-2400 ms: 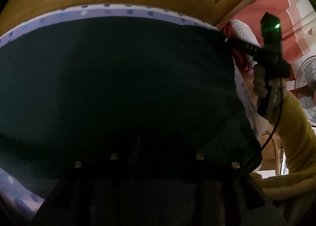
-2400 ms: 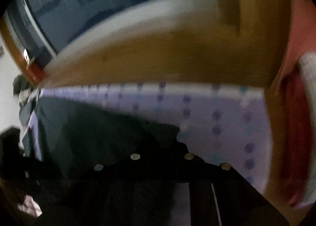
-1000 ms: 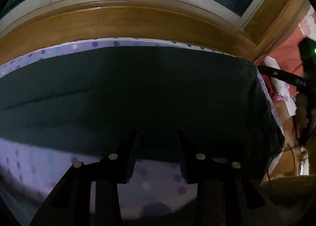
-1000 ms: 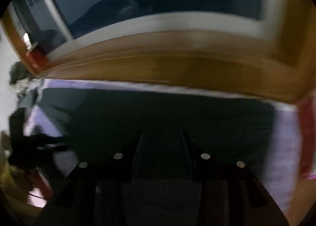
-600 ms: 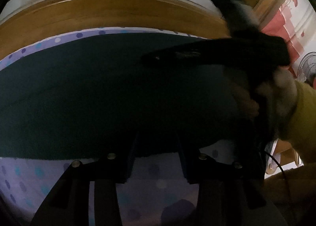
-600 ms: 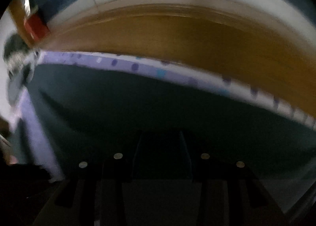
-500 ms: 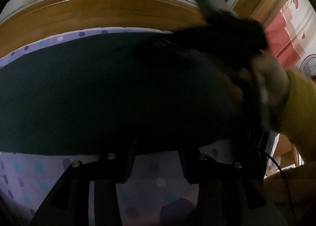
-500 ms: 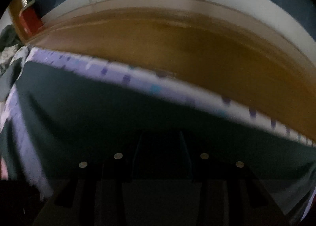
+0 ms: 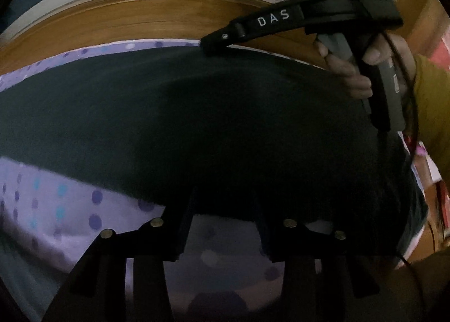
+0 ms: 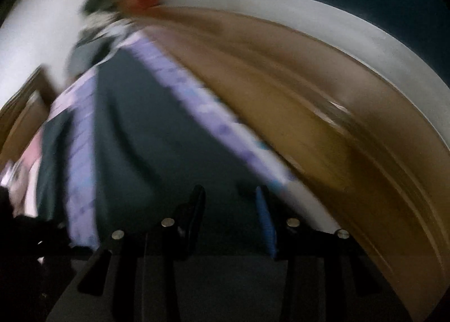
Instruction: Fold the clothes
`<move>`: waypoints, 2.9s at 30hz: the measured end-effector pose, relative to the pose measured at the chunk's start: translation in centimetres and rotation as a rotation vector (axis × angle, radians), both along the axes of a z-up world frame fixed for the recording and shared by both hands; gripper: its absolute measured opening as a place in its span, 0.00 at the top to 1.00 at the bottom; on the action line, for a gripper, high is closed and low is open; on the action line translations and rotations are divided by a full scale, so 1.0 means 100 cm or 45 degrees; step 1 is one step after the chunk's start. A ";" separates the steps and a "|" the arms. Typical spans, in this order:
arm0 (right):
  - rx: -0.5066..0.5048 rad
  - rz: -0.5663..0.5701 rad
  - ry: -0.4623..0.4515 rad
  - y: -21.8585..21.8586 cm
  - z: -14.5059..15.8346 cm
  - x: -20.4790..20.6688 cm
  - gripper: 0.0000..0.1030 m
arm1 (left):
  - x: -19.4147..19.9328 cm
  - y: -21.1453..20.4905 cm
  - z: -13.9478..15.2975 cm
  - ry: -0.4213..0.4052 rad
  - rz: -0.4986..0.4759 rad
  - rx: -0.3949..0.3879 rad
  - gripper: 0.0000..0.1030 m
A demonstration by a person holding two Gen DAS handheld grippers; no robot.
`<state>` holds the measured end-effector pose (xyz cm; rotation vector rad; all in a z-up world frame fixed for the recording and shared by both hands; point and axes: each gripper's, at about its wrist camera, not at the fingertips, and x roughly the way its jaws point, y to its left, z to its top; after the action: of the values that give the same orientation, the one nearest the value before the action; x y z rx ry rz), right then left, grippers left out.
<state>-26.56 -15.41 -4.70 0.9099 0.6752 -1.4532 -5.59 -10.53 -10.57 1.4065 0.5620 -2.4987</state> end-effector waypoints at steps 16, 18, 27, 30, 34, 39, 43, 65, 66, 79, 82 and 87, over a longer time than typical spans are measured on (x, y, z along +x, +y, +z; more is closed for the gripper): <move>-0.025 0.212 0.329 -0.062 -0.019 0.044 0.69 | 0.014 0.001 -0.004 -0.014 0.261 0.091 0.59; -0.040 0.248 0.261 -0.067 -0.014 0.051 0.69 | 0.020 -0.017 0.000 0.032 0.327 0.100 0.59; 0.008 0.390 0.192 -0.121 -0.025 0.074 0.71 | 0.010 -0.126 -0.011 0.063 0.452 0.093 0.60; 0.005 0.307 0.304 -0.144 -0.026 0.070 0.71 | 0.011 -0.127 -0.010 0.084 0.429 0.045 0.60; -0.005 0.251 0.440 -0.168 -0.023 0.070 0.74 | 0.009 -0.119 -0.008 0.059 0.411 -0.015 0.60; -0.048 0.338 0.150 -0.156 -0.003 0.072 0.75 | 0.020 -0.119 -0.014 0.118 0.438 0.043 0.60; 0.002 0.470 0.178 -0.147 -0.022 0.096 0.75 | 0.024 -0.123 -0.014 0.149 0.473 0.092 0.60; -0.091 -0.271 -0.170 0.070 0.011 0.034 0.59 | 0.003 -0.143 0.014 0.138 0.203 0.183 0.59; -0.069 -0.328 -0.184 0.088 0.004 0.035 0.59 | -0.010 -0.140 0.013 0.131 0.149 0.202 0.59; -0.021 -0.602 -0.135 0.148 -0.030 0.076 0.58 | -0.185 -0.065 -0.010 -0.014 -0.409 0.099 0.68; -0.020 -0.616 -0.114 0.153 -0.030 0.083 0.58 | -0.205 -0.085 -0.008 -0.005 -0.312 0.020 0.71; -0.027 -0.613 -0.069 0.153 -0.030 0.090 0.53 | -0.190 -0.103 0.001 0.011 -0.261 0.062 0.71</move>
<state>-17.54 -0.14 -7.67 1.1420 0.4120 -1.8462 -24.61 -20.87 -10.48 1.5437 0.5067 -2.6663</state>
